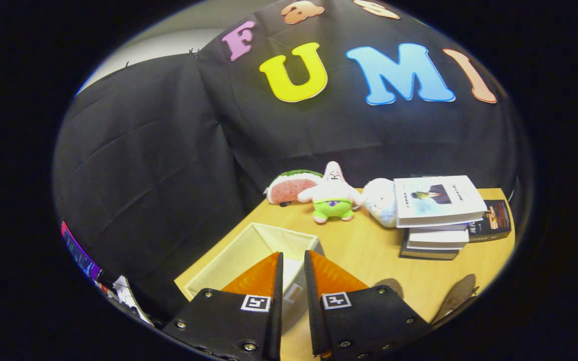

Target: Open the storage box then place both shoes into the box .Put the left shoe in first, then the right shoe, with the right side of both shoes facing outward in a uniform manner.

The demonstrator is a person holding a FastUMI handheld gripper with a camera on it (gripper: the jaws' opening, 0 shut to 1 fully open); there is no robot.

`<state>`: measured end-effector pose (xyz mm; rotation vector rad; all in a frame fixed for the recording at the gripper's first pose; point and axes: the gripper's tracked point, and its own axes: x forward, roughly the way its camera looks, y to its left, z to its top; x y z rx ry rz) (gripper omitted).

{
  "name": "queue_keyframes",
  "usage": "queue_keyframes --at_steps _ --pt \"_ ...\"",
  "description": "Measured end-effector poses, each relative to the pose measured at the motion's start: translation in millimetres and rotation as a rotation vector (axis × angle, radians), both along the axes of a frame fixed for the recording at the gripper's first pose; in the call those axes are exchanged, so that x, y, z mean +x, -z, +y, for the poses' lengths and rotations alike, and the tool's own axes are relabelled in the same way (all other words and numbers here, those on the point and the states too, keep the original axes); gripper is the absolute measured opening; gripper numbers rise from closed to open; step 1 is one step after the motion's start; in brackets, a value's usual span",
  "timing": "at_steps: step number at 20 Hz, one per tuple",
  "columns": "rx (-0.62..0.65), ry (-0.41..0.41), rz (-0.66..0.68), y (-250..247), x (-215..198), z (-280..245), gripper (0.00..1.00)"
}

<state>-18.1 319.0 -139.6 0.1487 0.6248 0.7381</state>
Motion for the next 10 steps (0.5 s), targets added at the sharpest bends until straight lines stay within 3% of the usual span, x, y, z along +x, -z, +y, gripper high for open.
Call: queue_keyframes --at_steps 6,10 --pt "-0.066 0.113 0.031 36.4 -0.2 -63.1 0.23" --pt "-0.215 0.149 0.064 92.4 -7.1 -113.1 0.23"
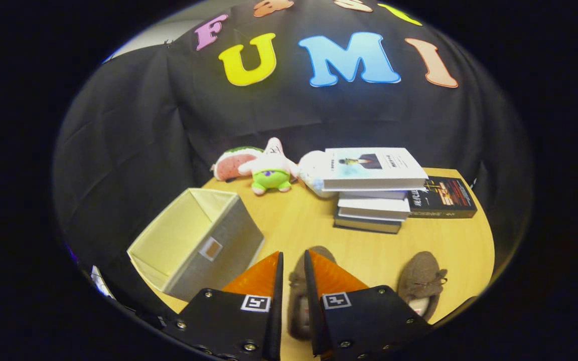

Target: Open the storage box then place both shoes into the box .Put the left shoe in first, then the right shoe, with the right side of both shoes facing outward in a uniform manner.

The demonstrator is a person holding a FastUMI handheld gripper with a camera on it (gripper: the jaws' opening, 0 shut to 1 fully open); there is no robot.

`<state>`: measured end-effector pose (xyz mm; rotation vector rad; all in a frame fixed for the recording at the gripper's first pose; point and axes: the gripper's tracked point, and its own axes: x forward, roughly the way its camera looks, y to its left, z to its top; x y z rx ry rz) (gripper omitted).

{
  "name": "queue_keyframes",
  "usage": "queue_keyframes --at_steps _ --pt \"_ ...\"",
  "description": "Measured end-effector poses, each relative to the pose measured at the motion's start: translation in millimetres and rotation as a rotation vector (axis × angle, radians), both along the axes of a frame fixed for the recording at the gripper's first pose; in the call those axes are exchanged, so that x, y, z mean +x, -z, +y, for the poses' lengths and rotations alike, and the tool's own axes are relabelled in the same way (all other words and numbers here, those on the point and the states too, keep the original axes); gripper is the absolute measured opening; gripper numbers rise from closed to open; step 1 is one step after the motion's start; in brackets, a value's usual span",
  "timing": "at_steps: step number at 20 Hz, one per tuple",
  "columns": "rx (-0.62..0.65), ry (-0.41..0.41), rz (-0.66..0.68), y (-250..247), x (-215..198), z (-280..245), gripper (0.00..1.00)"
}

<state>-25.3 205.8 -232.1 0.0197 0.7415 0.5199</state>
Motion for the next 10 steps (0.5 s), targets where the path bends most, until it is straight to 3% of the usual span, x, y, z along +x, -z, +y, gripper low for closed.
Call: queue_keyframes --at_steps 4,10 --pt "-0.062 0.048 0.118 53.2 -13.7 -28.8 0.23" --pt "-0.094 0.020 0.222 84.7 -25.5 -29.4 0.23"
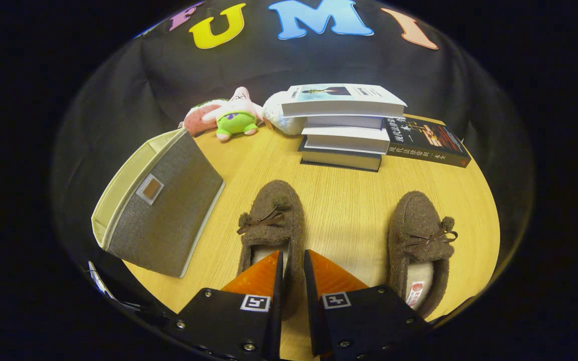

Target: Open the storage box then place both shoes into the box .Put the left shoe in first, then the right shoe, with the right side of both shoes facing outward in a uniform manner.

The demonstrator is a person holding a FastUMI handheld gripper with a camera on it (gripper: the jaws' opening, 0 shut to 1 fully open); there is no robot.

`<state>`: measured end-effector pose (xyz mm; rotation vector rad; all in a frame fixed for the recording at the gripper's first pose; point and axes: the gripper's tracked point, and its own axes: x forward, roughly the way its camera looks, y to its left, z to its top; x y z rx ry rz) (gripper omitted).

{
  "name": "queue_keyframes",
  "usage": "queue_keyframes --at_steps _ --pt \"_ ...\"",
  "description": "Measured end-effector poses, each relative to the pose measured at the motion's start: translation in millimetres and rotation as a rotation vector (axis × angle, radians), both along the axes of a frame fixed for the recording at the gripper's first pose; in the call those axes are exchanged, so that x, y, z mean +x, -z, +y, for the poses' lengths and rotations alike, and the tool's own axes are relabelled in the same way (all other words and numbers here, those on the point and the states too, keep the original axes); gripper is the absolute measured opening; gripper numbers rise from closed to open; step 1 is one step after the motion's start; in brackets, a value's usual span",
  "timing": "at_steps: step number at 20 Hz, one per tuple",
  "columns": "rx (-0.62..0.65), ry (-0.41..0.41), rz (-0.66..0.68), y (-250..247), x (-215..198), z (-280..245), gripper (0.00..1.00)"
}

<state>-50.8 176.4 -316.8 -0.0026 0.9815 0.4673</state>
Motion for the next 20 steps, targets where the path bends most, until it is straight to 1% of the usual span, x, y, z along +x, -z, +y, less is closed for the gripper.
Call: queue_keyframes --at_steps 5,7,9,10,11,12,13,16,20 --pt "-0.056 -0.029 0.032 31.0 16.6 6.9 0.23" --pt "-0.093 -0.023 0.061 42.4 23.6 9.4 0.23" --pt "-0.090 -0.021 0.093 48.9 23.9 12.7 0.23" --pt "-0.088 -0.012 0.093 46.3 25.0 11.0 0.19" --pt "-0.090 -0.004 0.096 45.2 25.2 10.5 0.06" --pt "-0.090 0.012 0.096 43.7 24.7 8.3 0.06" --pt "-0.099 0.021 0.100 41.6 23.3 7.3 0.00" --pt "-0.101 0.050 0.101 21.4 23.1 10.0 0.00" --pt "-0.021 0.095 0.093 -24.6 25.2 26.2 0.00"
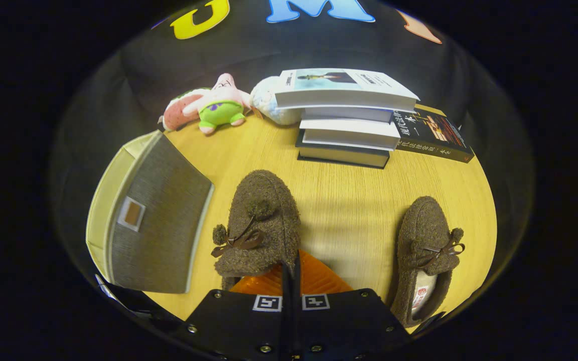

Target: Open the storage box then place both shoes into the box .Put the left shoe in first, then the right shoe, with the right side of both shoes facing outward in a uniform manner.

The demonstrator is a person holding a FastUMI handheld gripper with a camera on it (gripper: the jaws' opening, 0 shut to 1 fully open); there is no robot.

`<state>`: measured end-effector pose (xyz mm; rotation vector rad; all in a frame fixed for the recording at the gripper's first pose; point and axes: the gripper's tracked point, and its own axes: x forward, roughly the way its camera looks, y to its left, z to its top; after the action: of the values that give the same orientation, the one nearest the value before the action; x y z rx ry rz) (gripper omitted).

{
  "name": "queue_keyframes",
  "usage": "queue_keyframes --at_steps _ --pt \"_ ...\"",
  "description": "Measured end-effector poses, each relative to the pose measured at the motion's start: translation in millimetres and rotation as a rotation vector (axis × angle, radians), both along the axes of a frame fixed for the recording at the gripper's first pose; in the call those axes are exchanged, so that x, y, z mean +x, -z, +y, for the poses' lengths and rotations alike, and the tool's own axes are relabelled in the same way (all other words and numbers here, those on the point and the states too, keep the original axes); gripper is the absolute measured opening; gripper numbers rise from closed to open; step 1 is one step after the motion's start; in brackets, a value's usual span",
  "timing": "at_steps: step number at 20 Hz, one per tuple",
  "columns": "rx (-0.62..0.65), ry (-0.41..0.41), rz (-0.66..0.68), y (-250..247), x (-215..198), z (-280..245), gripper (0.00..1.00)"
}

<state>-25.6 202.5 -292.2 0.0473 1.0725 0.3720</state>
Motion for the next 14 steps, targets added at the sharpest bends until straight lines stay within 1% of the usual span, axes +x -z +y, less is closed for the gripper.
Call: queue_keyframes --at_steps 3,7,10,14 --pt "0.033 0.016 -0.036 -39.8 5.5 10.5 0.00" --pt "0.120 0.033 -0.077 -97.0 9.8 35.0 0.00" --pt "0.160 0.003 -0.113 -130.6 14.2 61.4 0.00" --pt "0.211 -0.025 -0.100 -151.0 12.3 104.1 0.00"
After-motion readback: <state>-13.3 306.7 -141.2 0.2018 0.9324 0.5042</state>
